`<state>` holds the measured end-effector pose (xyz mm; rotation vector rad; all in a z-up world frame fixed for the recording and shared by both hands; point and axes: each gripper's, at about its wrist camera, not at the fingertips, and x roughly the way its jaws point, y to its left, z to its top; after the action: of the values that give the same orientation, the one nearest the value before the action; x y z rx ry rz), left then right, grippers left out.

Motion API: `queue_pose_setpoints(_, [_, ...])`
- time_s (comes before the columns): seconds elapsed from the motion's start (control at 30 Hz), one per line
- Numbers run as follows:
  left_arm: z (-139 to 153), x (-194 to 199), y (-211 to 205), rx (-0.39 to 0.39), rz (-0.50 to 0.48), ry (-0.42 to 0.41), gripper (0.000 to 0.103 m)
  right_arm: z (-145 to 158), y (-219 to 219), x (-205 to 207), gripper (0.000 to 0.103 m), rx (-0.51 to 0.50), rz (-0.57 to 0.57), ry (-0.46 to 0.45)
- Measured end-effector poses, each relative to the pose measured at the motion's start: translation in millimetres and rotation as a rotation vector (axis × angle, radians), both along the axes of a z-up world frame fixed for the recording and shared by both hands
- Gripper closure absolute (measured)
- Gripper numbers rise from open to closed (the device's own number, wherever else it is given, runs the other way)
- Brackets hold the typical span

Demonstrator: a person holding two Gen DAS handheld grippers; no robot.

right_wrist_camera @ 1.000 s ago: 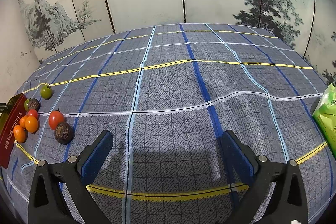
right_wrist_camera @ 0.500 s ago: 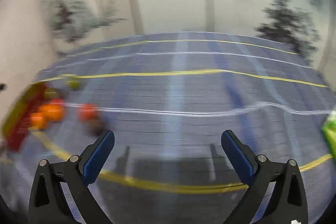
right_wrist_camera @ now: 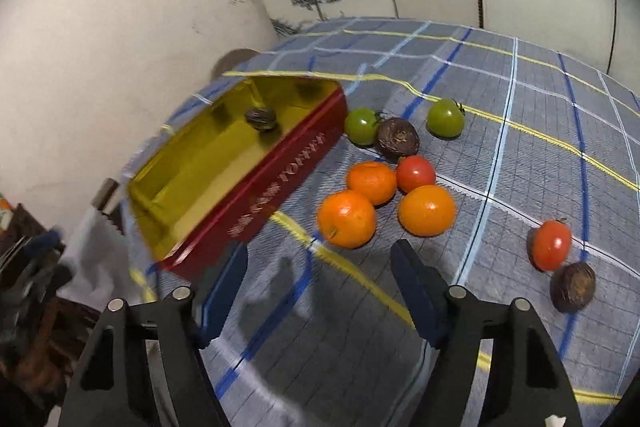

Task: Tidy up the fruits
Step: 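Open the left gripper to drop the brown ball into the tray, then grasp a mandarin orange with the right gripper and carry it over the tray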

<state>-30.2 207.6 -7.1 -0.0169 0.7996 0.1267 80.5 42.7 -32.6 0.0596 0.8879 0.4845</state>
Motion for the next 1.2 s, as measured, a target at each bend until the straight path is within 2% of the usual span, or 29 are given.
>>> queue_pose_setpoints(0.13, [-4, -14, 2, 0.003, 0.024, -0.018, 0.017, -17, 5, 18, 0.034, -0.042, -0.020, 0.030])
queue_pose_setpoints(0.33, [-6, -17, -2, -0.005, 0.011, -0.010, 0.016, -28, 12, 36, 0.044, -0.043, -0.037, 0.052])
queue_pose_setpoints(0.43, [-6, -14, -7, 0.008, 0.007, -0.008, 0.016, -33, 14, 45, 0.057, -0.057, -0.047, 0.060])
queue_pose_setpoints(0.47, [-7, -13, -8, 0.011, 0.003, -0.005, 0.016, -33, 14, 46, 0.066, -0.050, -0.044, 0.057])
queue_pose_setpoints(0.53, [-8, -13, -9, 0.006, -0.005, 0.000, 0.015, -33, 16, 47, 0.066, -0.052, -0.034, 0.052])
queue_pose_setpoints(0.63, [-7, -13, -6, -0.017, -0.015, 0.002, 0.009, -26, 11, 37, 0.066, -0.029, -0.038, 0.042])
queue_pose_setpoints(0.83, [-2, -16, -11, 0.004, -0.019, -0.041, 0.005, 19, 23, 18, 0.066, 0.018, 0.023, -0.023])
queue_pose_setpoints(1.0, [-6, -14, -16, 0.070, -0.003, -0.019, 0.005, 41, 70, 30, 0.066, 0.024, 0.133, -0.034])
queue_pose_setpoints(1.2, [-11, -8, -7, 0.079, 0.037, 0.014, 0.005, 30, 133, 48, 0.066, -0.058, 0.241, 0.000])
